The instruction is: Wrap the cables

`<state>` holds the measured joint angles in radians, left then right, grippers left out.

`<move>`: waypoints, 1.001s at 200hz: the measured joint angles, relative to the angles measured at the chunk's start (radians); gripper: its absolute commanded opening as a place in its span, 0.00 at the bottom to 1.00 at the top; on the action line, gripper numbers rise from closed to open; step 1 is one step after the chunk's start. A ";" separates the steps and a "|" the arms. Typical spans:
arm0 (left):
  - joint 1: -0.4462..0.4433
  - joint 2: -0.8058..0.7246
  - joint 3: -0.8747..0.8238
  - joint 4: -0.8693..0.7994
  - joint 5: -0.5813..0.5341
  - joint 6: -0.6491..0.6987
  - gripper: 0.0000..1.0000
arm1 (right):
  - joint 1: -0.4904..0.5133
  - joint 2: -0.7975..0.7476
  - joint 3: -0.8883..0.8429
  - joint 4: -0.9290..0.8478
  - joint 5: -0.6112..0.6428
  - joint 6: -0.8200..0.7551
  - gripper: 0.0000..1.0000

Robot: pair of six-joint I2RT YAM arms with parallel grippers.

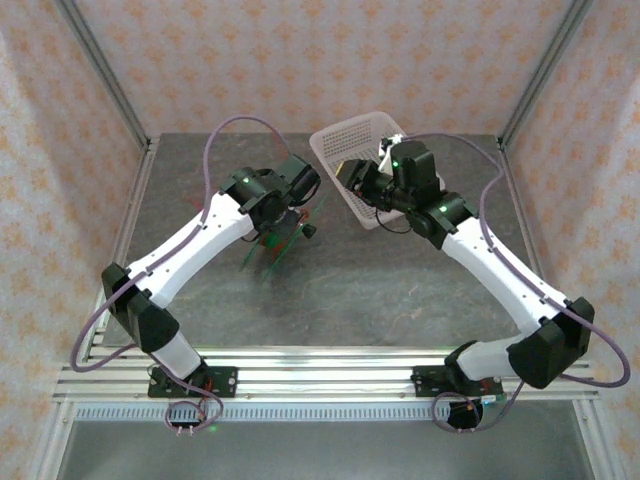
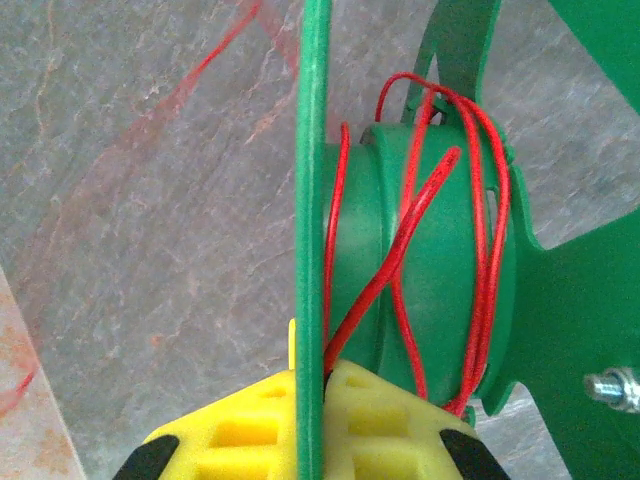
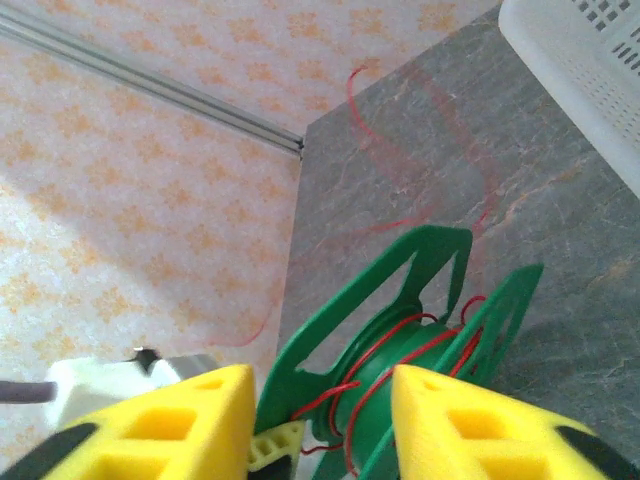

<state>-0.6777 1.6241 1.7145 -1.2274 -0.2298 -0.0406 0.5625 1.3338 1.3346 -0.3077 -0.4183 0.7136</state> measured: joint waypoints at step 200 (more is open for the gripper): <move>0.098 -0.161 -0.095 0.009 0.159 0.080 0.00 | -0.107 0.723 0.561 -0.524 0.208 -0.538 0.63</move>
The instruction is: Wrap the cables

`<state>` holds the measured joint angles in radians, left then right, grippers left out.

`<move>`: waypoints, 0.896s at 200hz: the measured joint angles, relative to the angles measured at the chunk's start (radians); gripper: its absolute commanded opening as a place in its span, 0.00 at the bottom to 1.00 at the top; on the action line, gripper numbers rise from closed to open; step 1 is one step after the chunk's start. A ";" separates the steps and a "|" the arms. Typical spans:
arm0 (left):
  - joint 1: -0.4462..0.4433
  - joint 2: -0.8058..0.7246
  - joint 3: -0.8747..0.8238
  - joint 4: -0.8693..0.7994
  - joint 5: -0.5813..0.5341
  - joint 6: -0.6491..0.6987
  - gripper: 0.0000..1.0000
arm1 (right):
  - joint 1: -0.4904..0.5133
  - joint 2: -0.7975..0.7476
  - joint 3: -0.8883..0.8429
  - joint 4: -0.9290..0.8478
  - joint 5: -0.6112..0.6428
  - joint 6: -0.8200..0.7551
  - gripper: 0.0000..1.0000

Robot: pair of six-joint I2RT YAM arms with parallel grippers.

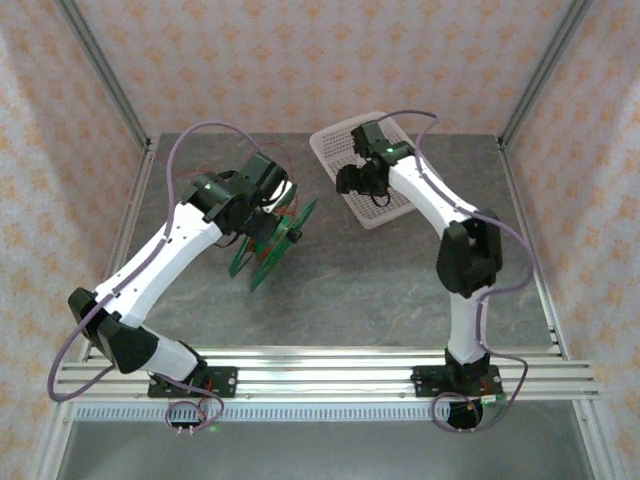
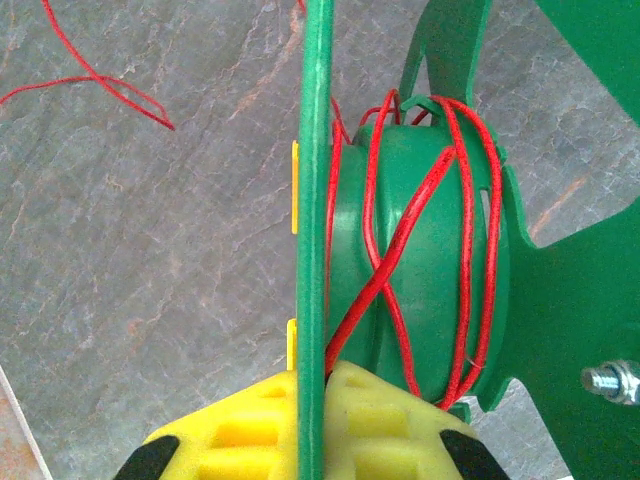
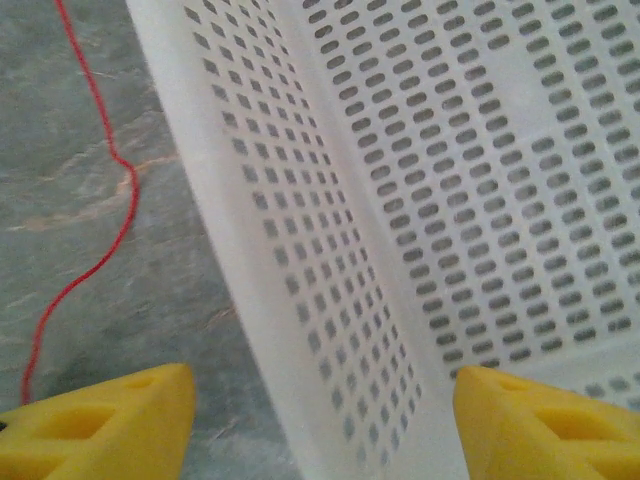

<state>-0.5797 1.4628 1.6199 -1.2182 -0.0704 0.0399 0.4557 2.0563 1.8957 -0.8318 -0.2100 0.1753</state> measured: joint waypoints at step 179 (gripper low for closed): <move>0.013 -0.030 0.119 -0.024 0.081 0.016 0.00 | -0.243 -0.227 -0.340 0.035 0.166 0.187 0.54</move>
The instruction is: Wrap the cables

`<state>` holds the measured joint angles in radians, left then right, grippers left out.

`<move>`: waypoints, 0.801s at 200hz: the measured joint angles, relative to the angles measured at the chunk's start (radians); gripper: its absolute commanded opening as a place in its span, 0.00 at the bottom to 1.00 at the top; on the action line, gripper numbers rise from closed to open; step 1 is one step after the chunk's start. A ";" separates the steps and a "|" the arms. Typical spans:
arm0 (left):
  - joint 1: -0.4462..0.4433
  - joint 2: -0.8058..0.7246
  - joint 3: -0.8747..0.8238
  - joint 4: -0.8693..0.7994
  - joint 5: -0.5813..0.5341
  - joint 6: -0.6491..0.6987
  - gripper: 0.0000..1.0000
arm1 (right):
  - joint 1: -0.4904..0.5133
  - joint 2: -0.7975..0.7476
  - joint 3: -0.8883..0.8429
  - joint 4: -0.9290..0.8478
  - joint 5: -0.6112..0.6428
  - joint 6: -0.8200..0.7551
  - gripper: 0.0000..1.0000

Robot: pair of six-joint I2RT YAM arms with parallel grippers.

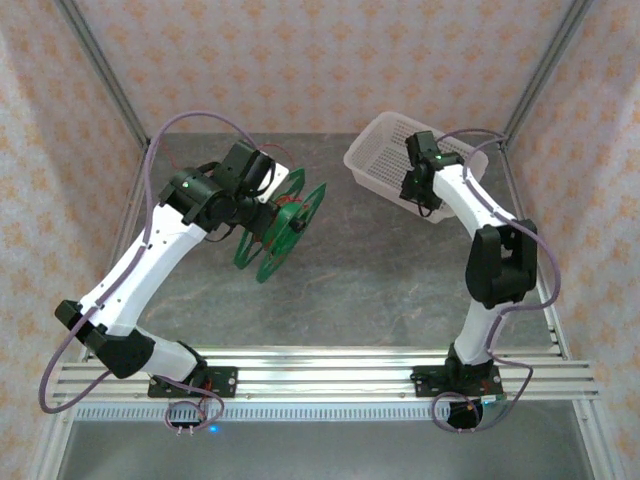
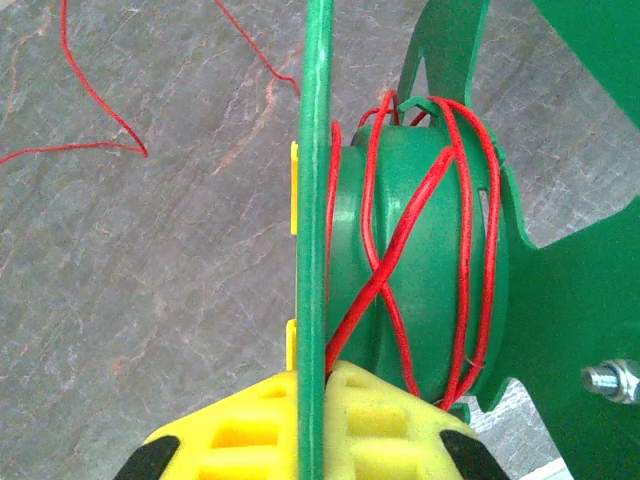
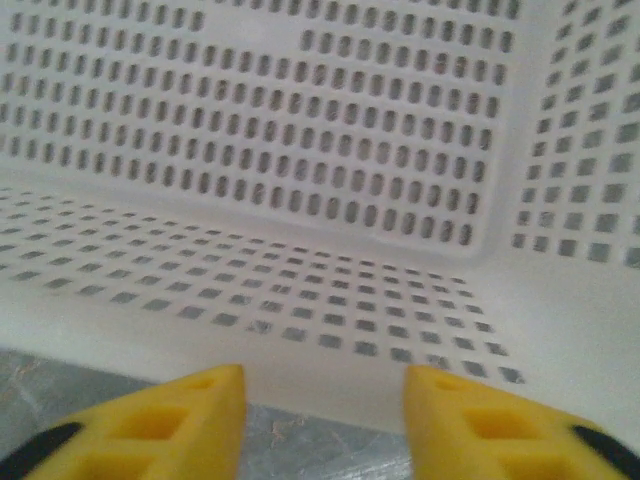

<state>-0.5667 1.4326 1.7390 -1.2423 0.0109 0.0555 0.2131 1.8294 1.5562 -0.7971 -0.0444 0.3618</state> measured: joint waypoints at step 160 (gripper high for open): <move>0.016 -0.194 -0.064 -0.048 0.012 -0.055 0.00 | 0.243 0.491 0.418 0.279 -0.675 0.027 0.54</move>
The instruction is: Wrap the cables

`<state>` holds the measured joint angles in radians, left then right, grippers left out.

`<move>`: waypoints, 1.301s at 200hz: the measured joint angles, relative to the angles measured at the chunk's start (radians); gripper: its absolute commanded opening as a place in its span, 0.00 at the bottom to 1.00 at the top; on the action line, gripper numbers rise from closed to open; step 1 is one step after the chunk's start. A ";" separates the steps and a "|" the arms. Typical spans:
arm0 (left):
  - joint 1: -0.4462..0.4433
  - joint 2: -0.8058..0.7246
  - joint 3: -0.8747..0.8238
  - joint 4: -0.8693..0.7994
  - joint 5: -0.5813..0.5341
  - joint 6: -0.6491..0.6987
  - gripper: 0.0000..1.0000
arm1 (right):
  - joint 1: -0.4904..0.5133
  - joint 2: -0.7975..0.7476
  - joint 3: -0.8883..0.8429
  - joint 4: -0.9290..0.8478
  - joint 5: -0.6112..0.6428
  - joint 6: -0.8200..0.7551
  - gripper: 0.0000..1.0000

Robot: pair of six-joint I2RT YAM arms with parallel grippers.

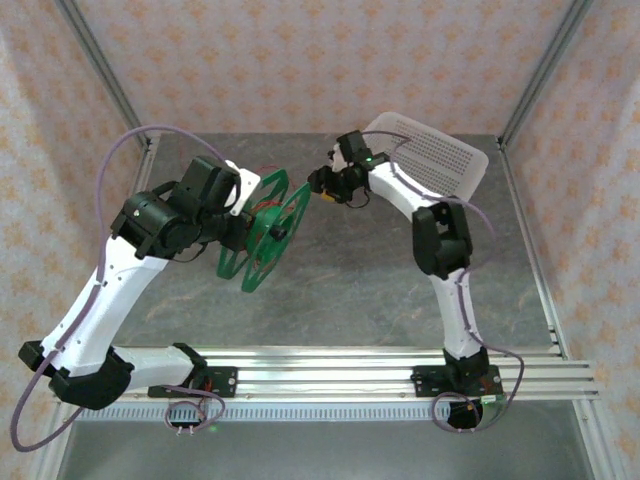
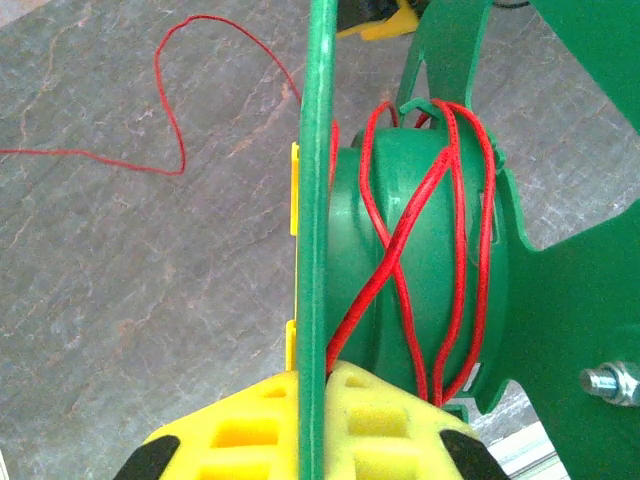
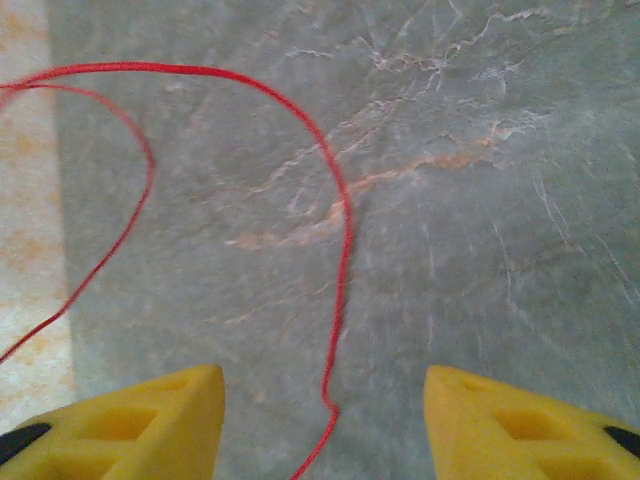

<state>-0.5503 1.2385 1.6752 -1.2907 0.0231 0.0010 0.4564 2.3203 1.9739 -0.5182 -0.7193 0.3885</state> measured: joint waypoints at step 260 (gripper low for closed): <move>0.056 0.000 -0.160 0.023 0.056 -0.083 0.00 | 0.086 0.444 0.535 -0.004 -0.041 0.116 0.08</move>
<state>-0.4942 1.2385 1.5150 -1.2675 0.0792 -0.0818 0.5426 2.7647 2.5092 -0.5224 -0.7605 0.5049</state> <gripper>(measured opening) 0.062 0.181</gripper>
